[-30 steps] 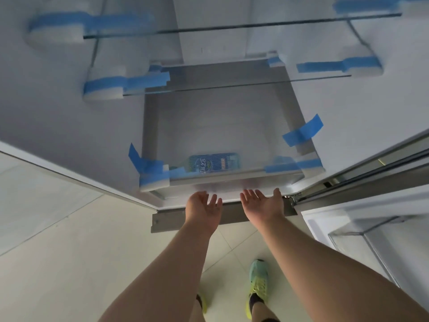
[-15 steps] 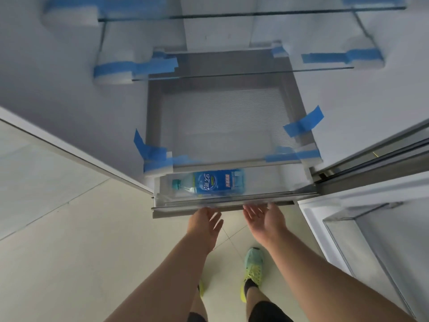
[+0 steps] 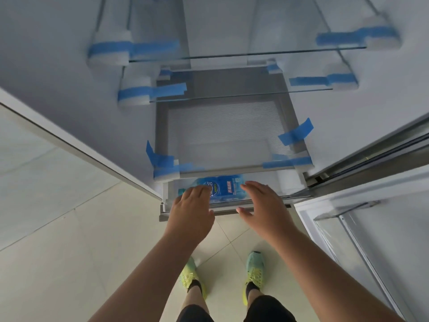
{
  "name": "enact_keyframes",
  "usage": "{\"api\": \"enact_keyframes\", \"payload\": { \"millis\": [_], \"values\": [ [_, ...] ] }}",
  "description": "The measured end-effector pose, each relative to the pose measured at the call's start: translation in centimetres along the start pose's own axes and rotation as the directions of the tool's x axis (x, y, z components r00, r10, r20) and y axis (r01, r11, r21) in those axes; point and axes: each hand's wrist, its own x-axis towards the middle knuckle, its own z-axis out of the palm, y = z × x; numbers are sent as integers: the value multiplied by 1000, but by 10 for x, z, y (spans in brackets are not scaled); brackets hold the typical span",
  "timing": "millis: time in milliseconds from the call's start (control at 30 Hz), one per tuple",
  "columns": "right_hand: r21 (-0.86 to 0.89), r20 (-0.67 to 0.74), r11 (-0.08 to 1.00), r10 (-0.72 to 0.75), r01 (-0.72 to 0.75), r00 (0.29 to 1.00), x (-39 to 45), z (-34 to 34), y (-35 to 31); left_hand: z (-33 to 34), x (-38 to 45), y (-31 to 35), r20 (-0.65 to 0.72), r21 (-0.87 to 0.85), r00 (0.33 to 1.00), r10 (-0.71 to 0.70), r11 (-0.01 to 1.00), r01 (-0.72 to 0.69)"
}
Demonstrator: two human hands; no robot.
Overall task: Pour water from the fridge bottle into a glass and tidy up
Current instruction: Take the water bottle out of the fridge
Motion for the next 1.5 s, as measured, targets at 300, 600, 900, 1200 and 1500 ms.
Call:
{"api": "enact_keyframes", "payload": {
  "millis": [300, 600, 900, 1200, 1500],
  "values": [
    [-42, 120, 997, 68, -63, 990, 1, 3, 3, 21, -6, -8, -10, 127, 1000, 5, 992, -4],
    [51, 336, 988, 122, -148, 934, -6, -12, -1, 25, -23, -10, 77, 85, 997, 17, 996, -24],
    [17, 483, 968, 213, -252, 849, 60, 14, -8, 20, 11, -26, 196, -64, 968, -157, 983, 173],
    [22, 577, 951, 239, -307, 781, 75, 48, -5, 50, 68, -45, 488, -44, 805, -338, 911, 410],
    [77, 498, 953, 217, -292, 840, 66, 38, 0, 45, 82, -51, 479, -95, 800, -363, 884, 458]
  ]
}}
